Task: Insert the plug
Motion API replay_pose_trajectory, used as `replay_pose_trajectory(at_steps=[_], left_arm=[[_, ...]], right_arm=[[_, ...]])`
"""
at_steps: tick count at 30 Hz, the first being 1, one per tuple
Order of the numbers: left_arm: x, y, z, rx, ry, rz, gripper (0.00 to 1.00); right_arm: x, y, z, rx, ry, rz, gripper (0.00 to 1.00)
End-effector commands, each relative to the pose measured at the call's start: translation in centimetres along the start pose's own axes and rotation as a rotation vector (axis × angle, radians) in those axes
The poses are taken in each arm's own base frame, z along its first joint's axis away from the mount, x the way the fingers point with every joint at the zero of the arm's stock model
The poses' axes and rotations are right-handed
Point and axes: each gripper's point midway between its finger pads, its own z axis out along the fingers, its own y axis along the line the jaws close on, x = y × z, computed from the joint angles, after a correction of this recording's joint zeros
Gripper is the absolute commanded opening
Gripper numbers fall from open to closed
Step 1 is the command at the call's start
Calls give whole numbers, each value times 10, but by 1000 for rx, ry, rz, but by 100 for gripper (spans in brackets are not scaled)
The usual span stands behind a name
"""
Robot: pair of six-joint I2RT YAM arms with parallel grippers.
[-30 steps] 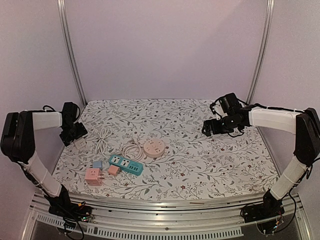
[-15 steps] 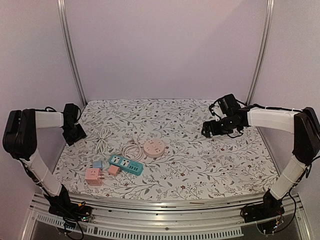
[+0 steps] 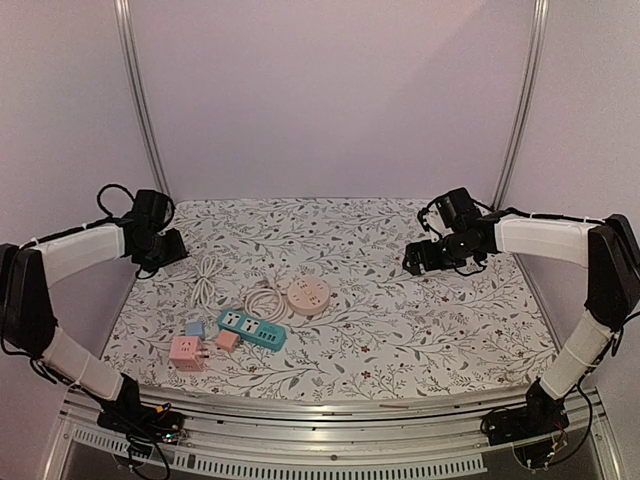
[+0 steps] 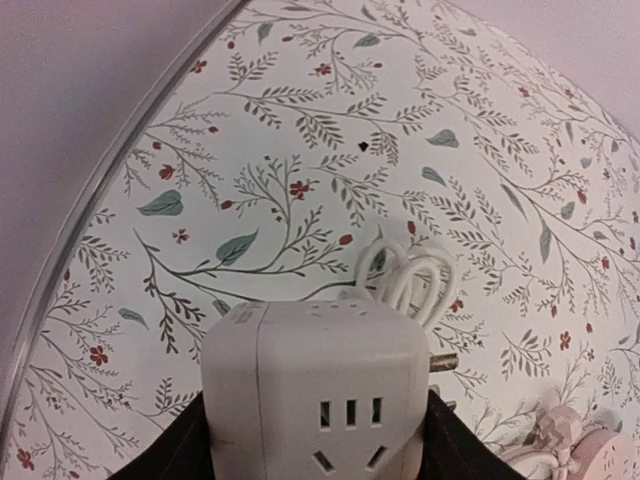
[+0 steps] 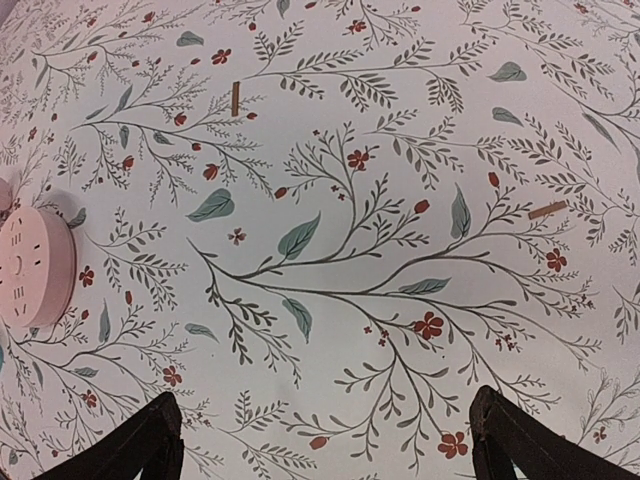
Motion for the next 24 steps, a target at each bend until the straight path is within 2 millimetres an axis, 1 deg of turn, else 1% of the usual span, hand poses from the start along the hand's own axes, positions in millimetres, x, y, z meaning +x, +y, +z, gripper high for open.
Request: replay_pose_trajectory(at_steps=[1,3,4,5,6,7,8,11,15,16,17,20,22,24], left_arm=[[4,-51,-27,165,-42,154,42],[15,-80,-38,241,-33,227,41],[24,-96,-45,281,-25,274,41],[32,-109,-50,309,-17,311,41],[36,-117,-54,325,-9,331,41],[48,-133,-60,365,9,369,41],[55,-143,-64,395,23,391,41],[97,-184,-82,508,102,504,41],[157,-222,-93,546,209,678,41],[168,-233,-99,555,226,713,41],[181,-239,-99,549,249,745,40],[213,-253,-98,539,317,795,40],[231,-261,-95,545,357,815,40],[243,-266,-95,553,384,823,40]], right_arm=[[-5,5,-4,-10,-9,-9,99],[-5,6,-7,-16,-16,-5,99],[-6,6,-10,-19,-21,-3,99],[-4,6,-12,-20,-21,-1,99],[-4,6,-14,-22,-26,3,99],[-4,6,-16,-22,-29,6,99],[-6,6,-21,-25,-41,11,99],[-6,8,-32,-38,-64,18,99],[0,6,-42,-38,-87,26,99],[1,5,-45,-36,-94,29,99],[4,4,-46,-34,-94,32,99],[8,2,-53,-30,-106,43,99],[11,1,-57,-29,-110,51,99],[15,0,-60,-29,-109,57,99]])
